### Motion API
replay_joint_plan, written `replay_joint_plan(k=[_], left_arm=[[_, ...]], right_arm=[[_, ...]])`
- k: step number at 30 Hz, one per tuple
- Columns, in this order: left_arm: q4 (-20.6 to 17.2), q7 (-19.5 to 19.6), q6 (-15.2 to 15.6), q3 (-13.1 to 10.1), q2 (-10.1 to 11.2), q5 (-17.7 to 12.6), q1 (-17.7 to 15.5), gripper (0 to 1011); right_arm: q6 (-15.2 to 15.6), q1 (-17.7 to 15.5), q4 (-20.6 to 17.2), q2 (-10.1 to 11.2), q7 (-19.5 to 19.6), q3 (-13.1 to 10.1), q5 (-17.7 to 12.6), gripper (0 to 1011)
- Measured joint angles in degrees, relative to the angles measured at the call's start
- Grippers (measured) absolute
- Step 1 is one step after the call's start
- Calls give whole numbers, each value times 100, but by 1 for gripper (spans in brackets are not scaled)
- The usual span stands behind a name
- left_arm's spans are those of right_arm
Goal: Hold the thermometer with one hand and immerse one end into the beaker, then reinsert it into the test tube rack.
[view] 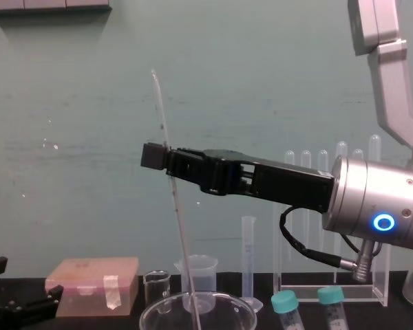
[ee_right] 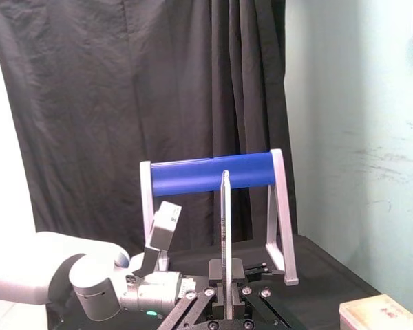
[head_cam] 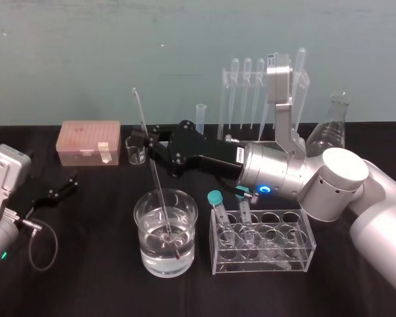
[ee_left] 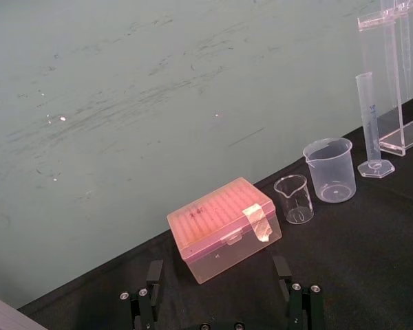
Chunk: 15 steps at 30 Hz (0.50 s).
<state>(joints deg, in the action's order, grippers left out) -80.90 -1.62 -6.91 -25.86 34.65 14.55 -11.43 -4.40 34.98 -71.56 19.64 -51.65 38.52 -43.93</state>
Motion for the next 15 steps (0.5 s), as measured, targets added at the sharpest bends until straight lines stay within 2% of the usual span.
replay_joint_plan(k=[15], left_arm=[[0, 0, 0, 0, 0, 0, 0, 1008]], right_arm=[[16, -18, -23, 8, 1, 22, -6, 58]])
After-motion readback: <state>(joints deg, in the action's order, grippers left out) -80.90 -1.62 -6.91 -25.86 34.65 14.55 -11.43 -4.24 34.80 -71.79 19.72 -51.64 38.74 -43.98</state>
